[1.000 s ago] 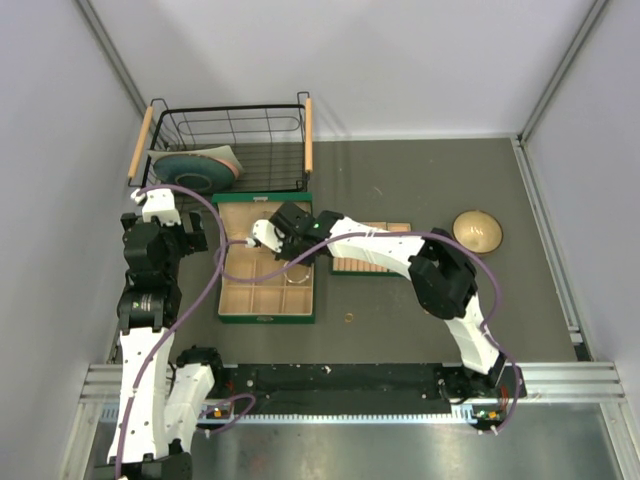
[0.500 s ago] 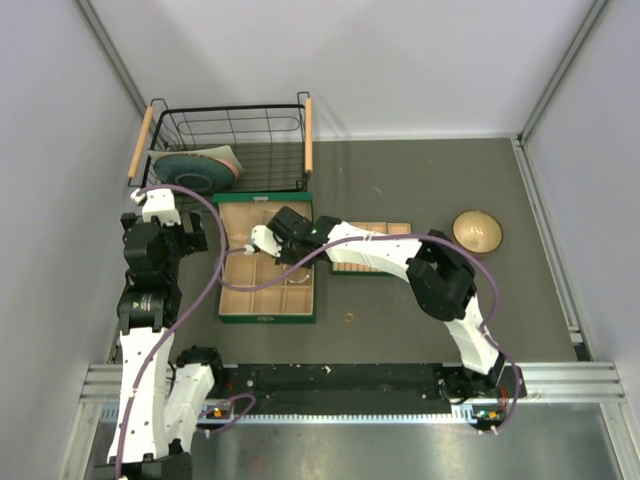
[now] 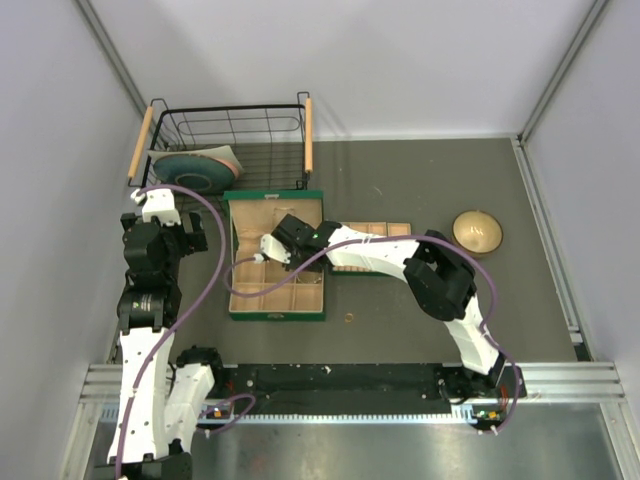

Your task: Organize the mixed jewelry

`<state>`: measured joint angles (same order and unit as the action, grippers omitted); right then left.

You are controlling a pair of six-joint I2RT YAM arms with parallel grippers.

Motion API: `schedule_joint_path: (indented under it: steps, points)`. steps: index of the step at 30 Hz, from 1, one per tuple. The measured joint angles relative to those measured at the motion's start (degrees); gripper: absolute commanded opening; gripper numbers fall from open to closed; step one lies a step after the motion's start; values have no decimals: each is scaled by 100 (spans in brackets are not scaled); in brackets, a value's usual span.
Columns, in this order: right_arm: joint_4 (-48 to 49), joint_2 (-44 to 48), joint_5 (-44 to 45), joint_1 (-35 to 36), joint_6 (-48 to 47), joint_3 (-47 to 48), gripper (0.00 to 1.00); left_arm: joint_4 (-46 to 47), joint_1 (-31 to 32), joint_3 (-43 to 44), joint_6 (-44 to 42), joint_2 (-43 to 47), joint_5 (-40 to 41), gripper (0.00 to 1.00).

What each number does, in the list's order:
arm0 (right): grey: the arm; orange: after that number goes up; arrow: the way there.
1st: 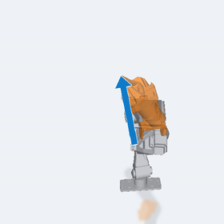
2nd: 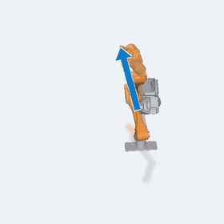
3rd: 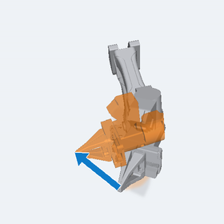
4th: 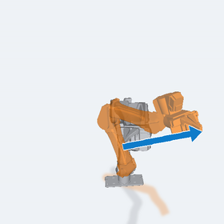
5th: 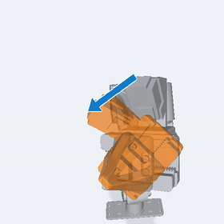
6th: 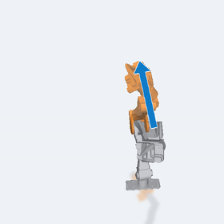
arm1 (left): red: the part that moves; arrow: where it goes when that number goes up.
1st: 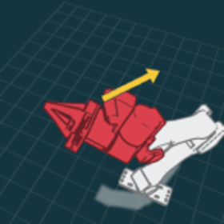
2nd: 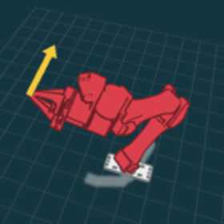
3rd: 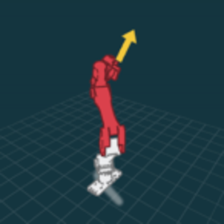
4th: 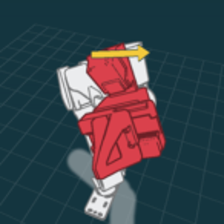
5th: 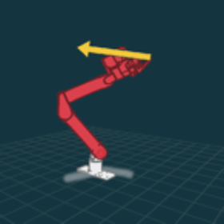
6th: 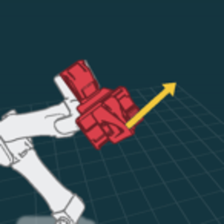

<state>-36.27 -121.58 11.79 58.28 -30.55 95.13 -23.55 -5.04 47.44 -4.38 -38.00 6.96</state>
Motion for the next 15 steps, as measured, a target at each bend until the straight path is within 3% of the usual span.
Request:
schedule_joint_path:
  steps: [6, 15]
  points:
    - [-96, 0, 70, 0, -17, 0, 35, 0, -2, 0, 0, 0, 0, 99]
    - [-120, 24, 98, 0, -11, 0, 37, 0, -4, 0, 0, 0, 0, 99]
